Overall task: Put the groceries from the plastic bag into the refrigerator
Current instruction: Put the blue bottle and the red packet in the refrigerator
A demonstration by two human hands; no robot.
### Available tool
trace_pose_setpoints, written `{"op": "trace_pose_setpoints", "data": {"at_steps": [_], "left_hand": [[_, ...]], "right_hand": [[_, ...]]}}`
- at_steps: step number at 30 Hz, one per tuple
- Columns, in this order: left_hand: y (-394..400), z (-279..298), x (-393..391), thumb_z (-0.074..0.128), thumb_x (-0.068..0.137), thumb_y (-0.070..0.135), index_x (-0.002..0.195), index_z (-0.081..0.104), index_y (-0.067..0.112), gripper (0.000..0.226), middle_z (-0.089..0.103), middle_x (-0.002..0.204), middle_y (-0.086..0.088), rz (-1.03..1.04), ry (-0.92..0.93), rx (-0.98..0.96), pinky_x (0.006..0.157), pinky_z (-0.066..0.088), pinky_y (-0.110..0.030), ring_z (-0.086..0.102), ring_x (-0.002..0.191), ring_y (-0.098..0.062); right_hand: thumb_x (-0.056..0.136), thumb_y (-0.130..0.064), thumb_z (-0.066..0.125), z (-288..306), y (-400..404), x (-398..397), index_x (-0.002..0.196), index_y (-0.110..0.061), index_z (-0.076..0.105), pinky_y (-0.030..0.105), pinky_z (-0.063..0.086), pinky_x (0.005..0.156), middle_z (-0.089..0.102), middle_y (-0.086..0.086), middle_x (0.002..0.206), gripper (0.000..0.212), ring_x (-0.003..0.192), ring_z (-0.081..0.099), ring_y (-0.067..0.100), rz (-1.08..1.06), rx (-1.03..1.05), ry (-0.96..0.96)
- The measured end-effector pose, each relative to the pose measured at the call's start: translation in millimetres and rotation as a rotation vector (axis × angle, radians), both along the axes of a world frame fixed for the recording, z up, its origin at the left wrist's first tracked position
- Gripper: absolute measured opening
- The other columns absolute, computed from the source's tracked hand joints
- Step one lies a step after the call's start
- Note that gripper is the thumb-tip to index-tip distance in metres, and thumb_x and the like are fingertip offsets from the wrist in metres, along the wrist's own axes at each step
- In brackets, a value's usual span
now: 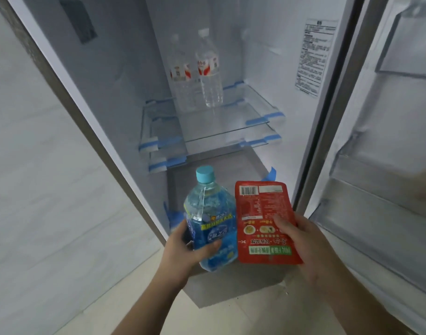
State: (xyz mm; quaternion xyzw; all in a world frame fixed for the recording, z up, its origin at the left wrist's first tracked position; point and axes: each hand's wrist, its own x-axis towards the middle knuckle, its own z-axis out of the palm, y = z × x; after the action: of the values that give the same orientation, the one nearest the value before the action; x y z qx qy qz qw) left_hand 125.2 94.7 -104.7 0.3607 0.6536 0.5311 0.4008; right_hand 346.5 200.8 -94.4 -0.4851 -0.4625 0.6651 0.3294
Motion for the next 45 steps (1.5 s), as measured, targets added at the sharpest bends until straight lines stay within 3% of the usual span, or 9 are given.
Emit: {"op": "trace_pose_setpoints", "data": {"at_steps": [5,13,19,24,28,32,37,39,45], "left_hand": [[10.6,5.5,-1.7,0.087,0.048,0.033,0.113,0.062,0.014,0.072,0.075,0.105,0.004,0.082,-0.025,0.028,0.074,0.058,-0.028,0.07,0.098,-0.013],[28.5,-2.4,-34.9,0.087,0.047,0.036,0.114,0.062,0.016,0.074,0.074,0.105,0.003,0.149,-0.028,0.044,0.077,0.059,-0.03,0.069,0.1,-0.013],[58.0,-12.7,-70.0,0.092,0.052,0.035,0.116,0.062,0.019,0.073,0.073,0.11,0.002,0.116,-0.006,0.033,0.091,0.056,-0.044,0.069,0.103,-0.016],[70.3,-18.7,-106.0,0.088,0.054,0.03,0.115,0.062,0.017,0.068,0.074,0.109,-0.001,0.056,0.021,0.052,0.09,0.056,-0.042,0.069,0.103,-0.019],[77.3,-19.6,-129.9,0.088,0.056,0.027,0.117,0.061,0.015,0.068,0.073,0.111,0.002,-0.026,0.083,0.057,0.09,0.056,-0.037,0.069,0.105,-0.016],[85.6,-27.2,-142.7,0.089,0.057,0.029,0.121,0.059,0.016,0.072,0.072,0.114,0.004,-0.046,0.105,0.028,0.095,0.054,-0.04,0.067,0.109,-0.015],[93.8,-38.3,-145.3,0.091,0.057,0.031,0.118,0.061,0.021,0.069,0.072,0.114,0.002,-0.013,0.094,-0.018,0.097,0.052,-0.05,0.067,0.11,-0.018],[97.1,-39.1,-143.1,0.091,0.057,0.03,0.118,0.061,0.023,0.068,0.072,0.115,0.003,-0.003,0.085,-0.035,0.097,0.052,-0.05,0.067,0.109,-0.017],[102.4,-36.2,-133.2,0.09,0.059,0.028,0.119,0.061,0.018,0.068,0.072,0.116,0.001,0.065,0.056,-0.05,0.096,0.053,-0.048,0.066,0.11,-0.018]], "right_hand": [[0.086,-0.039,0.065,-8.5,30.5,-12.5,0.112,-0.027,0.063,0.052,0.055,0.087,0.076,-0.001,0.098,0.028,0.086,0.074,0.023,0.081,-0.035,0.051],[0.084,-0.042,0.066,-23.0,60.1,-46.7,0.114,-0.027,0.061,0.052,0.055,0.088,0.075,0.0,0.101,0.034,0.088,0.074,0.024,0.118,-0.05,0.026],[0.083,-0.043,0.065,-39.4,89.3,-68.4,0.114,-0.026,0.061,0.052,0.055,0.088,0.075,0.001,0.102,0.036,0.089,0.074,0.024,0.081,-0.02,-0.048],[0.085,-0.04,0.065,-65.8,110.3,-94.5,0.114,-0.026,0.061,0.053,0.053,0.091,0.074,0.004,0.106,0.032,0.094,0.072,0.027,0.006,-0.056,-0.056],[0.08,-0.043,0.066,-91.9,119.5,-115.8,0.115,-0.02,0.059,0.054,0.053,0.091,0.073,0.008,0.108,0.042,0.094,0.072,0.029,-0.014,-0.114,-0.096],[0.081,-0.055,0.061,-116.1,136.8,-131.2,0.117,-0.017,0.057,0.054,0.052,0.091,0.072,0.01,0.109,0.053,0.096,0.071,0.029,-0.014,-0.139,-0.131],[0.094,-0.027,0.057,-135.1,167.2,-144.7,0.112,-0.016,0.059,0.053,0.05,0.094,0.07,0.012,0.109,0.022,0.098,0.068,0.03,-0.01,-0.226,-0.194],[0.091,-0.017,0.058,-141.5,181.6,-153.3,0.113,-0.014,0.059,0.051,0.05,0.095,0.069,0.013,0.111,0.021,0.099,0.068,0.03,0.007,-0.272,-0.209],[0.09,-0.016,0.06,-148.8,207.8,-184.2,0.103,-0.019,0.059,0.043,0.051,0.089,0.068,0.008,0.105,0.014,0.1,0.065,0.027,0.137,-0.282,-0.236]]}}
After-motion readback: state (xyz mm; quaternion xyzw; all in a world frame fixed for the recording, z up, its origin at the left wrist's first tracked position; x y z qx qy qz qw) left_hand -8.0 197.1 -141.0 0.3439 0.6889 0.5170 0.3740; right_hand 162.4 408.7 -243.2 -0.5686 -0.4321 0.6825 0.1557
